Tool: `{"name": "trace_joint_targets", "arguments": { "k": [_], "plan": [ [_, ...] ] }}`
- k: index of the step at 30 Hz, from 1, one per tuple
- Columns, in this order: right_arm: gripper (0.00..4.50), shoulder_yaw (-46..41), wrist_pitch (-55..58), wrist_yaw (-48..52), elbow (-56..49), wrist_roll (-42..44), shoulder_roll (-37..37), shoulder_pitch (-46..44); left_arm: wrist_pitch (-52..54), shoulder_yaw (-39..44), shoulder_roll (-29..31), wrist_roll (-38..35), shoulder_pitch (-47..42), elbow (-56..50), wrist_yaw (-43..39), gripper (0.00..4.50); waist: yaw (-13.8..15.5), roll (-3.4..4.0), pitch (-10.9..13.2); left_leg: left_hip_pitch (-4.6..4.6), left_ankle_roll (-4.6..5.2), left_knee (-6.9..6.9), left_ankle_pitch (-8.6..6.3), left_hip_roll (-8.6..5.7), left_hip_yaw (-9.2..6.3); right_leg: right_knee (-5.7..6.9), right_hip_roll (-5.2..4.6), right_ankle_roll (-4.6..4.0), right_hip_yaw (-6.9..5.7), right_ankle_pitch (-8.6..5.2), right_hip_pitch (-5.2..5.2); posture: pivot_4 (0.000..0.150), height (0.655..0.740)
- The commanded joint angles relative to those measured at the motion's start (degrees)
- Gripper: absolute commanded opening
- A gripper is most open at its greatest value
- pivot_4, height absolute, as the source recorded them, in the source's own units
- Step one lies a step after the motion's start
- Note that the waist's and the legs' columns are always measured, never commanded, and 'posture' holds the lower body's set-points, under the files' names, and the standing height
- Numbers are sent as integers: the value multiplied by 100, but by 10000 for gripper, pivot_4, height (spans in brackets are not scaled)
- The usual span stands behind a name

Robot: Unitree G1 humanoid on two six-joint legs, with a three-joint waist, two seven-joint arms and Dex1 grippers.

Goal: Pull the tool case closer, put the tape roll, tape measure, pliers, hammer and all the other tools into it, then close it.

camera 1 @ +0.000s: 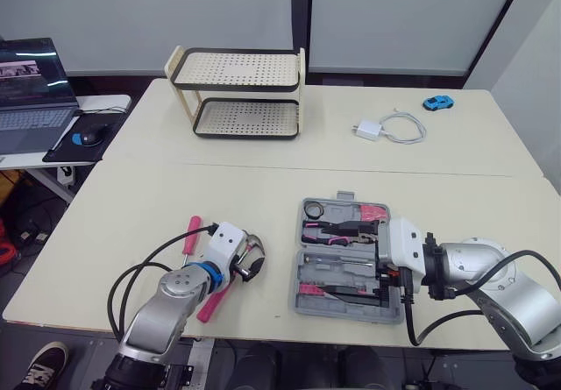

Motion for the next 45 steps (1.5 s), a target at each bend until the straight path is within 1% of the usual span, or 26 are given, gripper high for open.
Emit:
{"name": "trace_joint_targets", "arguments": {
  "k": [1, 11, 13, 17, 21, 23, 27, 31, 34, 35, 37, 39, 41, 43, 45],
  "plan": [
    [45000, -159, 10, -48, -275, 102, -21, 9, 45, -62, -6, 130, -33, 80, 32, 38595, 0, 0, 0, 0, 0, 0, 0, 0, 0, 0, 0, 0, 0, 0, 0, 1500, 7400],
    [45000, -145, 3, -67, -212, 74, 20, -67, 402, 22, 131, 245, 231, -155, 124, 6860, -16, 1, -1, 4, 1, -1, -1, 2, 1, 2, 1, 0, 1, 0, 1, 1500, 7400],
    [45000, -107, -10, -75, -198, 42, 35, -65, 430, 75, 200, 226, 354, -252, 106, 1251, -20, 2, -2, 5, 0, -1, 0, 2, 2, 2, 1, 0, 3, 0, 1, 1500, 7400],
    [45000, -118, -67, -52, -129, 6, 25, -65, 360, 268, 335, 160, 566, -433, 80, 1095, -29, 4, -2, 6, 1, -2, -1, 4, 3, 1, 2, 0, 4, 0, 0, 1500, 7400],
    [45000, -150, -119, -36, -44, -43, 10, -122, 220, 428, 457, 15, 425, -578, -157, 1095, -18, 4, -2, 5, 6, -2, -4, 4, 1, 1, 2, 0, 2, 0, -1, 1500, 7400],
    [45000, -198, -105, -24, -28, -26, -24, -127, 152, 410, 687, -17, 259, -731, -438, 1095, -19, 4, -2, 5, 6, -2, -4, 4, 0, 3, 3, 0, 2, 0, -1, 1500, 7400],
    [45000, -485, -10, 64, -149, 109, -282, 90, 166, 84, 1566, -63, -269, -1386, -1376, 1095, 4, 0, 4, -3, 6, 0, -4, 1, -3, 0, 2, 0, -2, 0, -4, 1500, 7400],
    [45000, -803, -21, 47, -269, 94, -511, 502, 643, -245, 2023, -321, -859, -2052, -2012, 1095, 39, -1, 5, -7, 0, 0, 0, -7, -2, -9, -5, 1, -2, 0, -1, 1500, 7400],
    [45000, -1066, -26, -59, -339, 9, -633, 825, 1066, -542, 2032, -612, -1387, -2305, -2341, 1095, 27, 0, 6, -15, 0, 0, 0, -4, 2, -6, -3, 1, 0, 0, 13, 1500, 7400],
    [45000, -1177, -27, -84, -359, -18, -678, 941, 1240, -643, 1955, -791, -1578, -2372, -2459, 1095, 21, -1, 6, -18, 0, 0, 0, -4, 3, -3, -3, 1, 0, 0, 14, 1500, 7400],
    [45000, -1382, 6, -164, -410, -78, -748, 1125, 1622, -1041, 1970, -848, -2008, -2499, -2590, 1095, -8, -4, 9, -18, 2, 1, 0, 1, 6, 2, 3, 2, 1, 0, 13, 1500, 7400],
    [45000, -1788, 113, -272, -530, -63, -822, 1501, 2064, -1611, 1621, -814, -2570, -2526, -2469, 1095, -13, -4, 10, -17, 7, 2, -3, 5, 7, 4, 10, 1, 2, 0, 15, 1500, 7400],
    [45000, -1963, 183, -337, -649, -53, -861, 1702, 2348, -1843, 1417, -867, -2814, -2514, -2369, 1095, -1, -10, 13, -18, 9, 6, -3, 2, 6, 4, 9, 3, 2, 0, 21, 1500, 7400],
    [45000, -2090, 200, -352, -800, -146, -922, 1968, 2173, -2200, 1689, -587, -2820, -2586, -2391, 1095, -25, -16, 16, -20, 9, 8, -3, 2, 8, 3, 10, 4, 3, -1, 20, 1500, 7400],
    [45000, -2253, 260, -364, -919, -142, -964, 2193, 2146, -2536, 1729, -500, -2945, -2575, -2419, 1095, -67, -16, 16, -17, 0, 4, 2, 7, 26, 3, 20, 4, 17, -1, 12, 1500, 7400]
  ]
}}
